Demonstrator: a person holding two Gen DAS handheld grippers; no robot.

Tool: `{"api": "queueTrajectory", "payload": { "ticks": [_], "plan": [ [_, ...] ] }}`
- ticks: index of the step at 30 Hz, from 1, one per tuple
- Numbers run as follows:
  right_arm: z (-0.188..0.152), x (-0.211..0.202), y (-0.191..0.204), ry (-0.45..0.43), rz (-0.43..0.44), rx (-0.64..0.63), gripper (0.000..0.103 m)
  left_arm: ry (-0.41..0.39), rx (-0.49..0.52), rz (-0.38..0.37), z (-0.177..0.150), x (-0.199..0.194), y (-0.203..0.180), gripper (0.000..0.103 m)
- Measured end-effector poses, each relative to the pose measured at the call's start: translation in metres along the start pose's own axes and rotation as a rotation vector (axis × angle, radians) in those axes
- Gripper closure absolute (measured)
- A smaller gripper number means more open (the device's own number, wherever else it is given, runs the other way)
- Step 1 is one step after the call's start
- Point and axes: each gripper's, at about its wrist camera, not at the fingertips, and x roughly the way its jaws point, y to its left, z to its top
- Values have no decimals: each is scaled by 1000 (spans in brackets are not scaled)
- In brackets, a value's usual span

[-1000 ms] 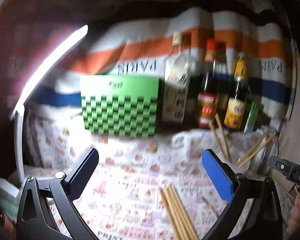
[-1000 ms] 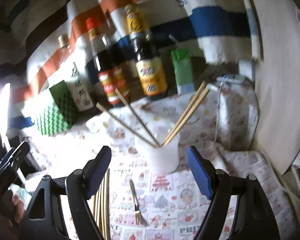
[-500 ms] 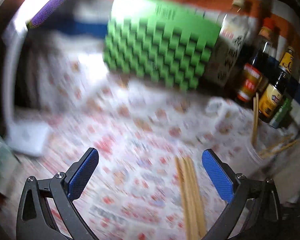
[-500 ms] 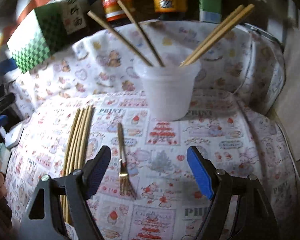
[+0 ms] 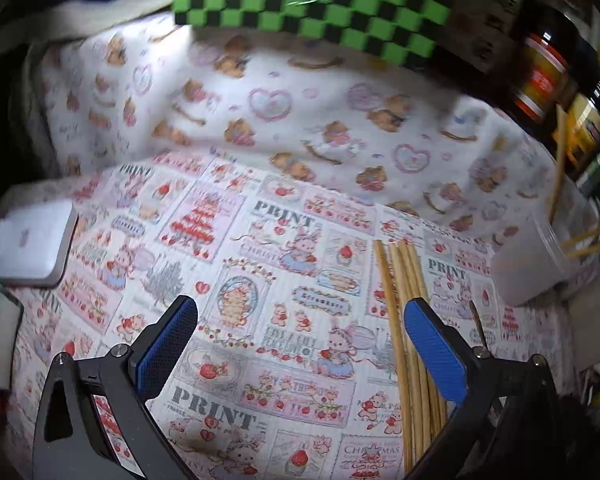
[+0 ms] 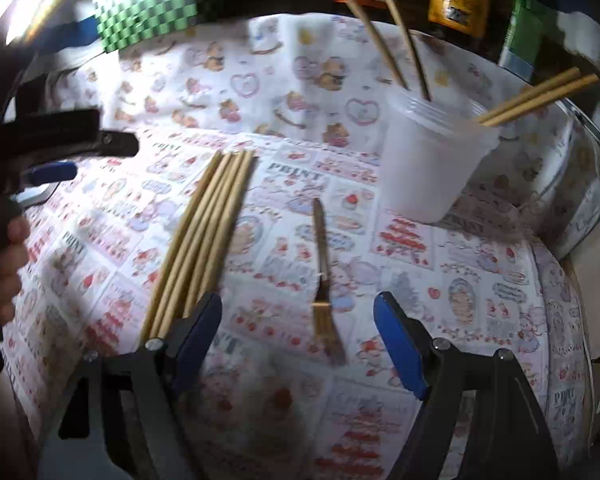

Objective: Organize utensils
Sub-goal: 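Position both open tools over the chopstick bundle beside the fork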

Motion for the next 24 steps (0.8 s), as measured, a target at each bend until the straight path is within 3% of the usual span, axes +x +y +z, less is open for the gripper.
{"api": "queueTrajectory", "payload": {
  "ticks": [12,24],
  "plan": [
    [-5,10,16,29,-18,-96,27,135,-77,-80,-5,15,7,1],
    [-6,8,21,24,5,-121,27,124,-94,-92,-4,9,12,1]
  ]
}}
